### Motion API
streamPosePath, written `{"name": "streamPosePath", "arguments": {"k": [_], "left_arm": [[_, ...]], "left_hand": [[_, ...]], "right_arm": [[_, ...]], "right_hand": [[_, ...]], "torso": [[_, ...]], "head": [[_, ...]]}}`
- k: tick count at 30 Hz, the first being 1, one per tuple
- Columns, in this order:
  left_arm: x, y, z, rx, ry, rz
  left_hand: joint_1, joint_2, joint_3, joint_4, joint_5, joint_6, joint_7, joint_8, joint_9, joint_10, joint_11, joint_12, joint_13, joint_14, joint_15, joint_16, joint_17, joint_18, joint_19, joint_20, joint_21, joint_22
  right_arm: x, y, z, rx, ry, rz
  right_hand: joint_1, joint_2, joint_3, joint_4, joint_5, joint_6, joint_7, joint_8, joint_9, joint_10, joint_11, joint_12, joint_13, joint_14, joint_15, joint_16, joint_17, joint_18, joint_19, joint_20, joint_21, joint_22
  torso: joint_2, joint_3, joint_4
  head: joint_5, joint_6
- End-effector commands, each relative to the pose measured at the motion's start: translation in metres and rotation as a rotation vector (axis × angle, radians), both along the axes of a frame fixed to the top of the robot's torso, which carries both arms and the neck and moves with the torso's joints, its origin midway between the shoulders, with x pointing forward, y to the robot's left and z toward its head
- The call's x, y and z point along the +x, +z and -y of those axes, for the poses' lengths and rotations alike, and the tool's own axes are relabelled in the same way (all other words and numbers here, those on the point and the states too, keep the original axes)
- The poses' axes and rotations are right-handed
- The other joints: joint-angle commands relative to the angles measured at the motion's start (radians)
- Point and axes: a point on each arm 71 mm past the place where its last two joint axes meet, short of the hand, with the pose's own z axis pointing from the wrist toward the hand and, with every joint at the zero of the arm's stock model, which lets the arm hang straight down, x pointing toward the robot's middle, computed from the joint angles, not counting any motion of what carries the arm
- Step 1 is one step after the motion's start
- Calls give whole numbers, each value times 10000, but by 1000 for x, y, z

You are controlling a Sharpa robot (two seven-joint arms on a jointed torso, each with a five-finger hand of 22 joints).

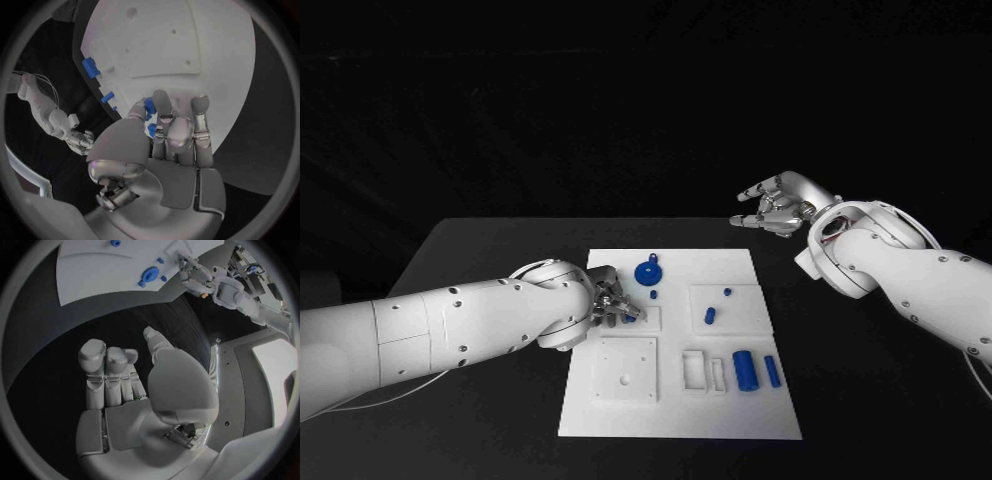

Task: Assemble the parts on the task board

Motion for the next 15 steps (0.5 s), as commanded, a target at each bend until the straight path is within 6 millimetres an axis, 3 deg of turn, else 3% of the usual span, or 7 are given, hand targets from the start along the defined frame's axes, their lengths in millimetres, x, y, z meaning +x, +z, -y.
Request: {"name": "streamPosePath", "arguments": {"k": [1, 15], "left_arm": [[-6, -7, 6, 24, -275, -353], [-5, -7, 7, 13, -251, -331]], "left_hand": [[22, -89, -20, 96, -58, 429, -469, 24, 26, 242, -298, 54, -12, -2, -92, -16, -14, -18, 89, 3, -54, 175], [65, -125, -111, 279, -188, 436, -472, 26, 36, 243, -298, 50, -22, -3, -95, -23, -20, -20, 91, 0, -62, 175]], "right_arm": [[0, 0, -1, -5, 95, -32], [0, -2, -2, 4, 106, -53]], "right_hand": [[-43, 19, 22, -46, 38, 51, 21, -59, -11, -27, -2, 14, 2, -2, 1, -33, -1, 111, 43, 38, -59, 1041], [-43, 19, 22, -46, 38, 51, 21, -59, -11, -27, -2, 14, 2, -2, 1, -33, -1, 111, 43, 38, -59, 1041]], "torso": [[0, 5, -1], [3, 1, -5]], "head": [[-6, -11], [-4, -6]]}}
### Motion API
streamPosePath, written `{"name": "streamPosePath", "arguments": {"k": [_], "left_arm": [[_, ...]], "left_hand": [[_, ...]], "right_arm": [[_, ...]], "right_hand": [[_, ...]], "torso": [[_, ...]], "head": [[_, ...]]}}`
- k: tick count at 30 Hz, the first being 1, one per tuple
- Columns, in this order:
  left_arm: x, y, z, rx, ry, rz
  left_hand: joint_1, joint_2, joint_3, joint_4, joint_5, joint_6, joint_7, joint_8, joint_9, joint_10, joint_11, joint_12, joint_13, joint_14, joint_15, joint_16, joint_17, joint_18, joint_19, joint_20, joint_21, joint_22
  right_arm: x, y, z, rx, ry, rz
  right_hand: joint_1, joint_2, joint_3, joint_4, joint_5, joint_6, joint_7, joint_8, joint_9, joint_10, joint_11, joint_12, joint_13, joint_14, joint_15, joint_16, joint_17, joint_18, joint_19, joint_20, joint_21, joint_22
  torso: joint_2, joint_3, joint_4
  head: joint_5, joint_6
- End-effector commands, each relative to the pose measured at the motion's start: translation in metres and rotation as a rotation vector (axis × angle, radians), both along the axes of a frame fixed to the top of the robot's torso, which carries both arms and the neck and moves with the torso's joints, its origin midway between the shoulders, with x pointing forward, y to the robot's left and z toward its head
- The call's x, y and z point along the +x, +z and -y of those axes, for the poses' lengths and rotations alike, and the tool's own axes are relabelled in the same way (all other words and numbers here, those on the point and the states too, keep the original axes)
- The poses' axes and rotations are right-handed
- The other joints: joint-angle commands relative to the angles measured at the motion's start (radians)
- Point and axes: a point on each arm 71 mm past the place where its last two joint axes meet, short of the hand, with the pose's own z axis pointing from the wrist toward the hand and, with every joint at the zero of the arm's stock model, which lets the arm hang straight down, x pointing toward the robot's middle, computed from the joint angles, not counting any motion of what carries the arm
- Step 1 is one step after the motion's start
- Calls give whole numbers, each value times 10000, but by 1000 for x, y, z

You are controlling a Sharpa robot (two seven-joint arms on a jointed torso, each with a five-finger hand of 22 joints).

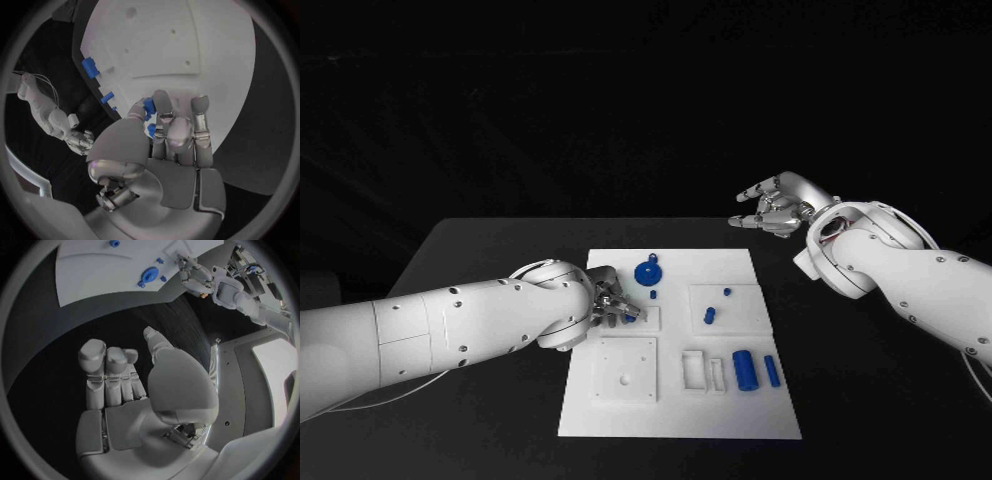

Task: Assemble the parts on the task board

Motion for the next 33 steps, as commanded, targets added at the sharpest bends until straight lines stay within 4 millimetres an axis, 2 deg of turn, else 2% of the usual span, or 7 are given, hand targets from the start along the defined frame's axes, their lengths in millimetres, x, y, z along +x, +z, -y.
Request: {"name": "streamPosePath", "arguments": {"k": [1, 7, 22, 26, 33], "left_arm": [[-5, -7, 7, 0, -272, -327], [-4, -7, 8, 52, -295, -400], [-3, -9, 9, 263, -428, -721], [-3, -9, 8, 295, -398, -747], [-3, -9, 6, 309, -349, -748]], "left_hand": [[73, -47, -5, 51, -66, 326, -362, 63, 14, 390, -152, 50, -13, -3, -95, -23, -4, -20, 91, 0, -63, 177], [109, -53, -7, 42, -68, 320, -360, 58, 12, 390, -151, 44, -16, -6, -94, -32, -18, -20, 89, 0, -69, 176], [177, -96, -32, 10, -98, 310, -357, 40, -1, 390, -147, 23, -27, -20, -90, -55, -52, -31, 73, 3, -89, 177], [326, -52, 94, -216, 228, 278, -345, 14, -21, 390, -140, -1, -40, -32, -86, -71, -81, -29, 67, 7, -102, 179], [431, 61, 377, -660, 568, 253, -324, -6, -51, 391, -132, -10, -47, -35, -69, -73, -92, -13, 60, 28, -116, 181]], "right_arm": [[0, -1, -1, -9, 92, -35], [0, -1, -2, -4, 105, -51], [0, -2, -3, -3, 120, -73], [0, -2, -2, -8, 112, -82], [0, -3, -2, -14, 110, -97]], "right_hand": [[-43, 19, 22, -46, 39, 51, 21, -59, -11, -27, -2, 14, 3, -2, 1, -33, -1, 111, 43, 38, -59, 1043], [-43, 19, 22, -46, 39, 51, 21, -59, -11, -27, -2, 14, 3, -2, 1, -33, -1, 111, 43, 38, -59, 1043], [-37, 20, 24, -43, 23, 13, 22, -59, -12, -16, -3, 20, 2, 7, 0, -37, -1, 109, 53, 36, -51, 1046], [-37, 20, 24, -43, 23, 13, 22, -59, -12, -16, -3, 20, 2, 7, 0, -37, -1, 109, 53, 36, -51, 1046], [-37, 20, 24, -43, 23, 13, 22, -59, -12, -16, -3, 20, 2, 7, 0, -37, -1, 109, 53, 36, -51, 1046]], "torso": [[2, -1, -8], [1, 8, -27], [-6, 7, -1], [-1, 5, 4], [0, -8, 6]], "head": [[11, 15], [0, 25], [-56, 25], [-56, 26], [-60, 0]]}}
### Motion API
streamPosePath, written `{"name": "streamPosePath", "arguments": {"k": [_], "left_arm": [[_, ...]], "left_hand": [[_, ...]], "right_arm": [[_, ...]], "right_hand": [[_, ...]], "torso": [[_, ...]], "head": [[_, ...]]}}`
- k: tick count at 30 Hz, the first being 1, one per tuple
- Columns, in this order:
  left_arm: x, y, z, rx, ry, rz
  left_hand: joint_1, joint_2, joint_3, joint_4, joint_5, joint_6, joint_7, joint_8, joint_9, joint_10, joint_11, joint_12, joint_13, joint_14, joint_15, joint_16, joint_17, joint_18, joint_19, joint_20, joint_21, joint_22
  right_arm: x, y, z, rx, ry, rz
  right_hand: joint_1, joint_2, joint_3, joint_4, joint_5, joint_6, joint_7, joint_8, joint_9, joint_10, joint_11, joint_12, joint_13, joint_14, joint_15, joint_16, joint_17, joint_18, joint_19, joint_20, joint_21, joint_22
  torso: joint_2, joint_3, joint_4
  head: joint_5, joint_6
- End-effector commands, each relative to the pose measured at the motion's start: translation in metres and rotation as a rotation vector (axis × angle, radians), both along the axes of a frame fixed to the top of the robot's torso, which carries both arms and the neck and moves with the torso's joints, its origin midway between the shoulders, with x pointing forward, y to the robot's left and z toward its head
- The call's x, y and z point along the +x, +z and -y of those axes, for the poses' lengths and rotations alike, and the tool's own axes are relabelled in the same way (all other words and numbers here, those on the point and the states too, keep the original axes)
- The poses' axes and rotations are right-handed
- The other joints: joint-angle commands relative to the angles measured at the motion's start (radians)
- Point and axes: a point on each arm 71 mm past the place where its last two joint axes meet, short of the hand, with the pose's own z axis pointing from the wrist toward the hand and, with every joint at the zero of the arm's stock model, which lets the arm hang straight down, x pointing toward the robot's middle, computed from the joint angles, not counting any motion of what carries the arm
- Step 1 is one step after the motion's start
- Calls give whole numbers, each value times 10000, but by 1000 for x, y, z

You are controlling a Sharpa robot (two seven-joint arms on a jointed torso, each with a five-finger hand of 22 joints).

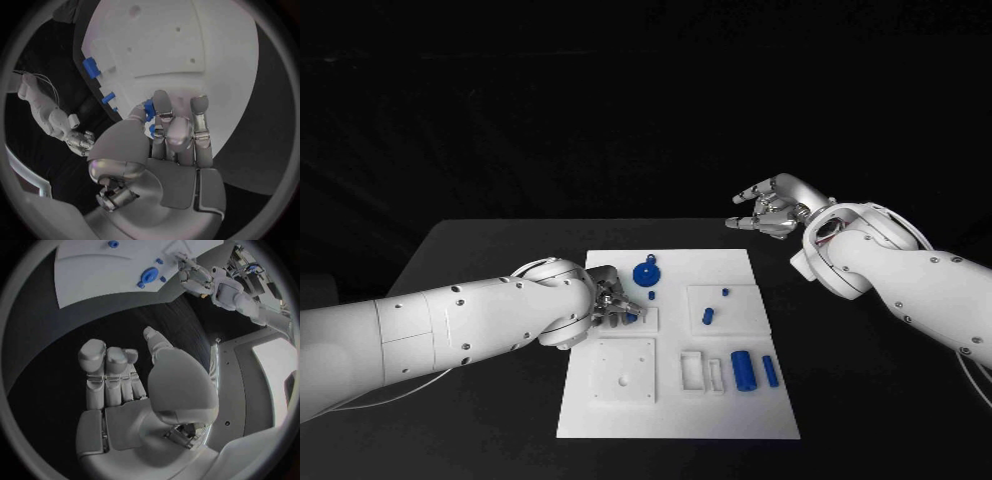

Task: Assemble the parts on the task board

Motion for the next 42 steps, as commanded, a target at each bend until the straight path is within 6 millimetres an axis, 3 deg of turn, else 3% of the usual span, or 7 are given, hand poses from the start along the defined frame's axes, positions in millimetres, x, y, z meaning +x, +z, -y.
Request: {"name": "streamPosePath", "arguments": {"k": [1, 3, 4, 5, 6, 12, 42], "left_arm": [[-6, -11, 1, 250, -200, -616], [-6, -11, 0, 249, -184, -611], [-6, -11, 0, 249, -176, -610], [-6, -11, 0, 251, -170, -611], [-6, -11, -1, 254, -164, -613], [-7, -11, -2, 288, -164, -663], [-8, -12, -5, 468, -338, -893]], "left_hand": [[205, 146, 401, -474, 218, -60, -16, 57, 4, 518, -37, -13, -18, 0, -29, -36, -14, -10, 57, 32, -39, 183], [266, 235, 601, -679, 338, -70, 4, 55, -1, 518, -30, -18, -21, -1, -20, -37, -18, 1, 54, 43, -41, 184], [285, 283, 785, -807, 230, -85, 7, 50, -6, 518, -27, -23, -24, 1, -15, -34, -17, 10, 52, 51, -40, 185], [325, 321, 1056, -912, -123, -101, 15, 39, -18, 518, -21, -27, -26, 1, -14, -32, -16, 16, 49, 54, -40, 185], [14, 126, 1720, -1067, -133, -90, 23, 59, -14, 527, -34, -15, -21, 1, -3, -30, -23, 40, 48, 70, -33, 186], [-255, 55, 2429, -1306, -66, -102, 29, 132, 79, 518, -14, -10, -20, -3, 12, -14, -15, 60, 33, 90, -1, 189], [-134, 91, 2555, -1511, -75, -112, 48, 110, 88, 518, -7, -22, -29, -12, 39, 0, -23, 95, 6, 129, 7, 187]], "right_arm": [[0, -1, -1, -33, 97, -55], [0, -1, -1, -35, 95, -61], [0, -1, -1, -36, 95, -64], [0, -1, -1, -37, 96, -67], [0, -1, -1, -37, 96, -71], [0, -2, -1, -46, 103, -99], [-1, -5, -1, -57, 130, -176]], "right_hand": [[-38, 20, 24, -43, 30, 13, 21, -60, -12, -16, -3, 20, 2, 7, 0, -37, -1, 109, 53, 36, -51, 1049], [-38, 20, 24, -43, 30, 13, 21, -60, -12, -16, -3, 20, 2, 7, 0, -37, -1, 109, 53, 36, -51, 1049], [-38, 20, 24, -43, 30, 13, 21, -60, -12, -16, -3, 20, 2, 7, 0, -37, -1, 109, 53, 36, -51, 1049], [-38, 20, 24, -43, 30, 13, 21, -60, -12, -16, -3, 20, 2, 7, 0, -37, -1, 109, 53, 36, -51, 1049], [-38, 20, 24, -43, 30, 13, 21, -60, -12, -16, -3, 20, 2, 7, 0, -37, -1, 109, 53, 36, -51, 1049], [-38, 20, 24, -43, 30, 13, 21, -60, -12, -16, -3, 20, 2, 7, 0, -37, -1, 109, 53, 36, -51, 1049], [-45, 25, 12, -29, 30, 6, 22, -61, -13, -12, -3, 24, 5, 12, -1, -36, 8, 108, 56, 35, -45, 1050]], "torso": [[4, -10, 1], [5, -12, 2], [5, -12, 2], [2, -10, 1], [1, -11, 0], [3, -17, 0], [4, -8, 1]], "head": [[0, -24], [-4, -21], [-4, -21], [-5, -19], [-3, -22], [-7, -37], [-3, -51]]}}
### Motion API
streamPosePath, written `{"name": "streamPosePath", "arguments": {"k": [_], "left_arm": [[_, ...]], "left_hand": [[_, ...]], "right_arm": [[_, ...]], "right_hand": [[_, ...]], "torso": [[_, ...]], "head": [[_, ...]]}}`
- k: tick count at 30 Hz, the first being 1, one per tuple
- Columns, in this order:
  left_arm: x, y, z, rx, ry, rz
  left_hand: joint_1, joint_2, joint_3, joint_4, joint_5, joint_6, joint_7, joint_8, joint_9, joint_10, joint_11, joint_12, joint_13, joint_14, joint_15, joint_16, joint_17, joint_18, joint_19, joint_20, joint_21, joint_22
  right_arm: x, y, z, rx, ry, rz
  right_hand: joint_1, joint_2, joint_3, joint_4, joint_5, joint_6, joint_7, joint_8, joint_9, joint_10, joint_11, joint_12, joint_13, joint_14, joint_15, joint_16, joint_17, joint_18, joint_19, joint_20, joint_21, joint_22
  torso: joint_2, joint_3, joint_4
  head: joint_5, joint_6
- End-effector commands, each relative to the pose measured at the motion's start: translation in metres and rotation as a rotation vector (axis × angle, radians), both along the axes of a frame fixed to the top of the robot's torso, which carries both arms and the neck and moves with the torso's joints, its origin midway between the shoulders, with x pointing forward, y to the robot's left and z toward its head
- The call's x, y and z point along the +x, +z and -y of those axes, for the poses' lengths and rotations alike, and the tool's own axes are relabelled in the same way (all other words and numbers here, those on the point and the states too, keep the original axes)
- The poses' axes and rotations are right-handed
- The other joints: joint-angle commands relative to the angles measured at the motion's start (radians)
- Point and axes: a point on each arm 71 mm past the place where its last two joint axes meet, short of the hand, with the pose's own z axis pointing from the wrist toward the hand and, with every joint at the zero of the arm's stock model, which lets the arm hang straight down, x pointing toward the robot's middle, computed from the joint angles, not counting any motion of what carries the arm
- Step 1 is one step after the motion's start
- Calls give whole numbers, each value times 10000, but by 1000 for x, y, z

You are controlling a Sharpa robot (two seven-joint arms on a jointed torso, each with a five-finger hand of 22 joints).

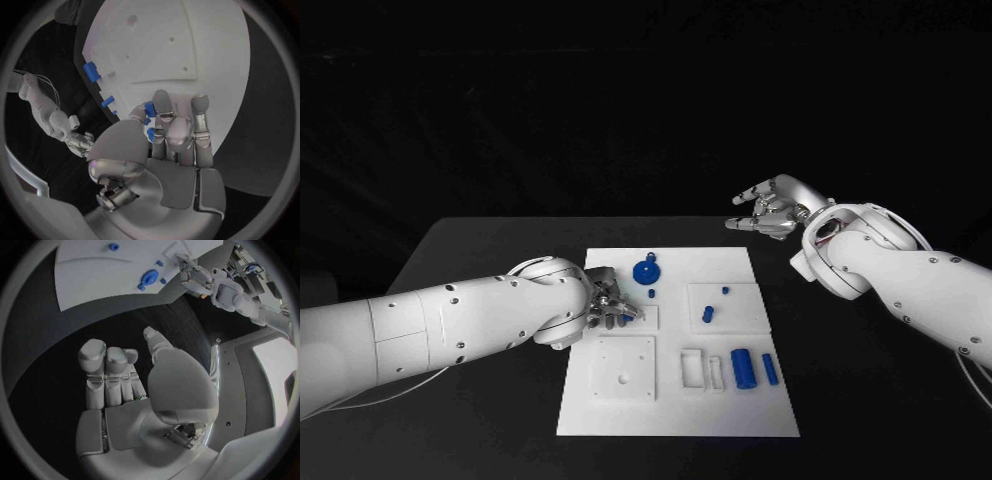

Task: Assemble the parts on the task board

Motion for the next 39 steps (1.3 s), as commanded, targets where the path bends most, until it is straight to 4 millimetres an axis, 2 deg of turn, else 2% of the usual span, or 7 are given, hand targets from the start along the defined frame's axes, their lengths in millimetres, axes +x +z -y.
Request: {"name": "streamPosePath", "arguments": {"k": [1, 13, 15, 19, 37, 38, 39], "left_arm": [[-5, -10, 1, 302, -214, -554], [-3, -10, 5, 415, -304, -629], [-3, -11, 6, 502, -368, -729], [-2, -12, 6, 643, -471, -894], [-1, -13, 9, 899, -718, -1139], [0, -13, 9, 897, -713, -1132], [0, -13, 9, 891, -703, -1119]], "left_hand": [[111, 70, 1701, -1765, -2, 3, -72, -15, -12, 550, -39, -22, -15, -11, 34, -1, -5, 96, 6, 56, 6, 183], [67, 117, 1630, -1654, -198, 0, -77, -22, -2, 550, -41, -20, -22, -13, 35, -11, -27, 105, 10, 61, 1, 179], [49, 95, 1509, -1569, -685, 7, -88, -15, 9, 550, -39, -14, -20, -28, 38, -12, -31, 92, -5, 63, -11, 178], [150, -17, 1209, -1296, -821, 15, -101, -26, 9, 551, -41, -21, -16, -39, 32, -3, -25, 67, -9, 52, -34, 177], [232, -421, 737, -743, -1113, 42, -131, -73, -53, 550, -48, -46, -23, -67, 30, -19, -36, 42, -7, 45, -83, 179], [135, -475, 668, -652, -1194, 44, -139, -76, -58, 550, -53, -55, -27, -68, 25, -28, -51, 40, -3, 40, -84, 178], [-1, -506, 545, -477, -1797, 77, -148, -64, -55, 551, -55, -53, -28, -67, 17, -38, -65, 32, 5, 29, -86, 177]], "right_arm": [[0, -1, -1, -37, 115, -59], [0, -1, -2, -30, 129, -62], [0, -1, -2, -30, 129, -63], [0, -1, -2, -28, 125, -65], [0, -2, -3, -3, 132, -88], [0, -2, -3, -3, 132, -89], [0, -2, -3, -2, 132, -90]], "right_hand": [[-46, 26, 12, -29, 30, 6, 22, -61, -13, -12, -3, 24, 6, 12, -1, -36, 7, 109, 56, 35, -45, 1052], [-53, 25, 9, -21, 28, 9, 23, -60, -13, -14, -2, 20, 2, 11, 0, -39, 6, 109, 55, 36, -52, 1051], [-72, 28, 4, -5, 28, 13, 23, -60, -13, -11, -1, 25, 6, 10, 0, -43, 4, 110, 54, 36, -55, 1051], [-80, 27, 1, 5, 33, 14, 22, -59, -12, -10, -1, 26, 6, 11, 0, -42, 5, 109, 56, 36, -48, 1052], [-66, 20, 2, 3, 31, 11, 23, -60, -13, -13, -3, 24, 5, 11, 0, -42, 5, 110, 55, 36, -55, 1050], [-72, 19, -8, 13, 34, -2, 23, -60, -13, -20, -1, 13, -4, 10, 1, -48, 0, 111, 53, 36, -68, 1048], [-75, 19, -13, 18, 36, -7, 24, -61, -13, -23, 0, 7, -8, 9, 1, -51, -2, 111, 52, 37, -74, 1047]], "torso": [[2, 0, 1], [-1, 15, -16], [-2, 16, -15], [0, 19, -13], [-4, 3, -5], [-5, 4, -3], [-7, 5, 0]], "head": [[3, 13], [19, 15], [19, 15], [10, 12], [-18, 16], [-21, 18], [-21, 21]]}}
